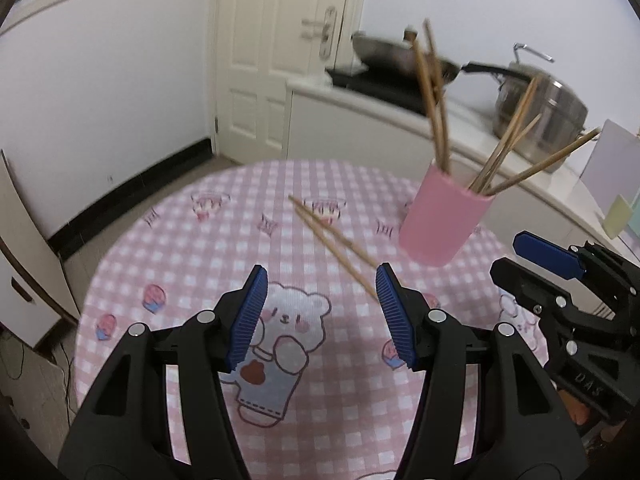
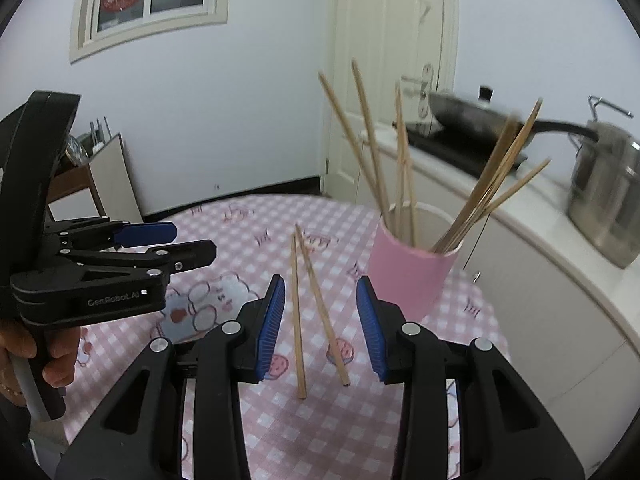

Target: Organize utensils

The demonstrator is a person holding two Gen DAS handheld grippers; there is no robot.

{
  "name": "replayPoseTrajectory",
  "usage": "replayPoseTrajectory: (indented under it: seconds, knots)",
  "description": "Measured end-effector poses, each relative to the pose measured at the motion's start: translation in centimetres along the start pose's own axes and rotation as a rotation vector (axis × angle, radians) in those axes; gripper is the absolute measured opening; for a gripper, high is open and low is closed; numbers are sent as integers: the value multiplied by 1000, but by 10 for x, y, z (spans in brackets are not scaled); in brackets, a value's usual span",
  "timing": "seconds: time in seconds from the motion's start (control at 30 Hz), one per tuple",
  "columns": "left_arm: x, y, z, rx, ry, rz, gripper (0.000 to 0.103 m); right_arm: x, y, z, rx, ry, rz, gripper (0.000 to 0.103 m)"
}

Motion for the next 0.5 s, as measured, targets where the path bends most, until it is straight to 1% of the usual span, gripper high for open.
replayPoseTrajectory:
  seconds: [0.1,0.27,0.33,0.47,0.5]
  knots:
    - [24,-5,3,-23,-38,-58,56,15,-9,5,2,-10,-36,35]
    - [63,-8,10,-49,-61,-149,56,36,-19,15,25,-15,-85,35]
    - [79,-7,12,-61,-53,-184,56,43,-23,17,27,-17,-99,35]
    - [104,-5,15,-45,-1,-237,56,52,-28,22,36,-13,-120,35]
    - [110,-5,15,-52,-1,-251,56,54,-29,23,38,-12,-124,35]
Point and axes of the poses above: each gripper's, at about its wrist camera, not at the fingertips, and x roughly the way its jaws point, z to its right, y to its top, the point moved 6 cm from there along x, roughly the way its jaws point, and after that the axes turned 9 degrees about x, right-handed, at the moved point
